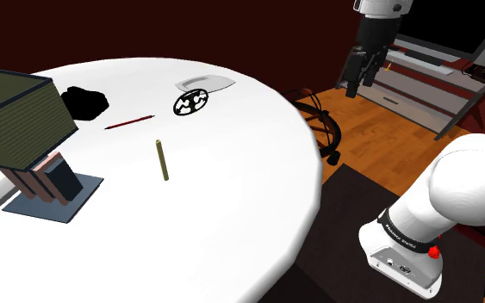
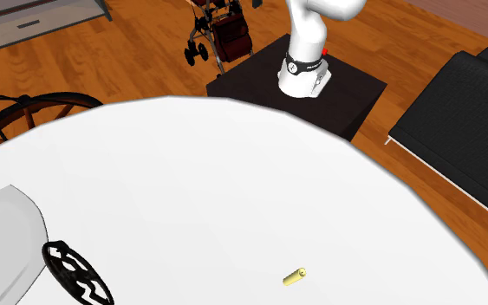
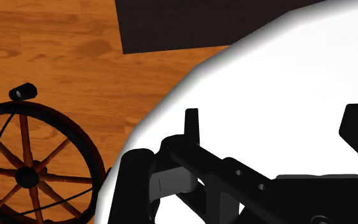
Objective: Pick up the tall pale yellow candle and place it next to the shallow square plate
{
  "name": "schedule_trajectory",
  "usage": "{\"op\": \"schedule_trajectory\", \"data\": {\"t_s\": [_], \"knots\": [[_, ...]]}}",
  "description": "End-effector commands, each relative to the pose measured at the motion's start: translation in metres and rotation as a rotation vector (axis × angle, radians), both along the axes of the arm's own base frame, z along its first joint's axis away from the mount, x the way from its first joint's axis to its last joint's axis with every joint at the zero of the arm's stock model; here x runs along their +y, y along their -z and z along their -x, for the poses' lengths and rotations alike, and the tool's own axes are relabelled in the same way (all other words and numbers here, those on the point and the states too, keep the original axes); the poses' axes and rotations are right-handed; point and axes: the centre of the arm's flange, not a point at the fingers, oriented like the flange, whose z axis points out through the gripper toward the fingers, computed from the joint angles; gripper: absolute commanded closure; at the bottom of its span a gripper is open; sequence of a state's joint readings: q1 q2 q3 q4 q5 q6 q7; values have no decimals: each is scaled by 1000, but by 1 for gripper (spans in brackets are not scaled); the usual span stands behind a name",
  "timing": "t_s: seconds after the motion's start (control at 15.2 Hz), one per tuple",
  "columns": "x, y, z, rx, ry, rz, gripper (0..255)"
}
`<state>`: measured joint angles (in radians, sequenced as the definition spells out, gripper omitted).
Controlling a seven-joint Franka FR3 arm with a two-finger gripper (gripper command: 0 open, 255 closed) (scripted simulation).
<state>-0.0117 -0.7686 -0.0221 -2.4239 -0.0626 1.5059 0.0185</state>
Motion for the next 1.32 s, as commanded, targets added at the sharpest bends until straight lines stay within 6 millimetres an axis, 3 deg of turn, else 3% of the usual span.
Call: {"op": "schedule_trajectory", "data": {"t_s": [0.0,1.25], "knots": [[0,0,0,0,0,0,0],[184,72,-137,-75,-94,-32,0]]}}
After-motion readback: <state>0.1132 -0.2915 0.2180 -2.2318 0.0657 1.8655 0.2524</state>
